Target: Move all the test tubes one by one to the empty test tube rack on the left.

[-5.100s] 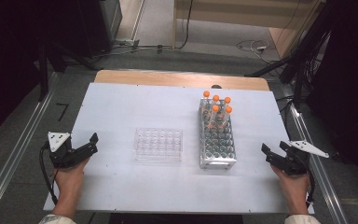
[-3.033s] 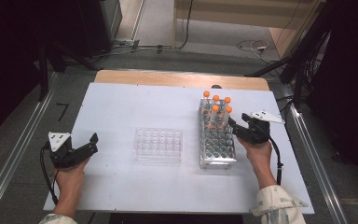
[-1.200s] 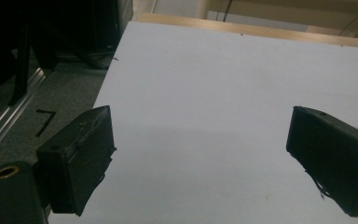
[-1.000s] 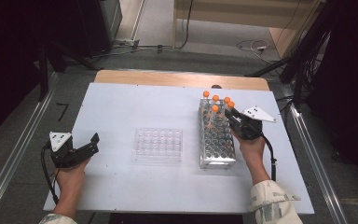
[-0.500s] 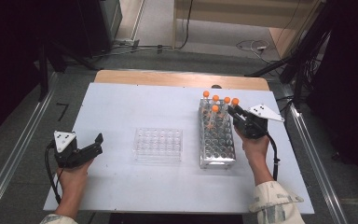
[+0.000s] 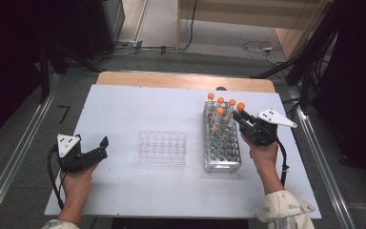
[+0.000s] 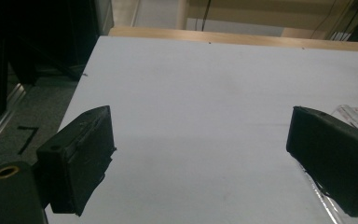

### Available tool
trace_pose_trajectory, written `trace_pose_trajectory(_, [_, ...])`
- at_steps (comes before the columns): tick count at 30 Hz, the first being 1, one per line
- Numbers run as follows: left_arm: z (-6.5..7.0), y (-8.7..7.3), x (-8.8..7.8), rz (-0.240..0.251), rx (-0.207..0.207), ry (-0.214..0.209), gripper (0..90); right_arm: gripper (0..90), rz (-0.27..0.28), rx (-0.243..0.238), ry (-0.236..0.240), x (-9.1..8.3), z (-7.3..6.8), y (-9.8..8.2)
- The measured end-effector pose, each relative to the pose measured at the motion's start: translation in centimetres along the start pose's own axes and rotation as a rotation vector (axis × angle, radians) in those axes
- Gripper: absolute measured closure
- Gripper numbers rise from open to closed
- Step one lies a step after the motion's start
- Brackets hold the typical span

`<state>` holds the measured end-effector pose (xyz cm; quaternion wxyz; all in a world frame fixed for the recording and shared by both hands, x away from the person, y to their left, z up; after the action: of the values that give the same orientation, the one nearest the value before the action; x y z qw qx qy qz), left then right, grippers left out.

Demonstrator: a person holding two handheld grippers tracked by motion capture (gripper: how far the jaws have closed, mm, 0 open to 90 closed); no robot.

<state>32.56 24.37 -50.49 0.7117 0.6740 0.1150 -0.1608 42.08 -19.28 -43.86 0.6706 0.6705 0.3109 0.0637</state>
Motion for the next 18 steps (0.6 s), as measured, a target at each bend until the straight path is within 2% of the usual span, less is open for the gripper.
trace_pose_trajectory(8, [0.9,0.1,0.1,0.0,0.032,-0.025,7.7,72.1,-0.013,-0.015,0.031,-0.7,-1.4,-0.2])
trace_pose_trajectory(12, [1.3,0.4,0.0,0.008,0.028,-0.04,7.7,72.1,-0.02,-0.021,0.043,-0.7,-1.9,-0.4])
trace_pose_trajectory(18, [2.3,0.9,0.2,0.008,0.03,-0.08,7.6,72.0,-0.013,-0.03,0.079,-0.8,-3.4,-0.1])
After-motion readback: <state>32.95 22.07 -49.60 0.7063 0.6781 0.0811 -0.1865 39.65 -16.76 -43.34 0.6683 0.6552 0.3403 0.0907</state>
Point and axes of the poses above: each handheld gripper's, and its own axes: x roughly forward along the jaws, y roughly out of its top, z roughly to its right, the point moved 10 cm from there along x, roughly forward along the jaws, and after that the axes turned 4 degrees about x, right-handed, at the moved point
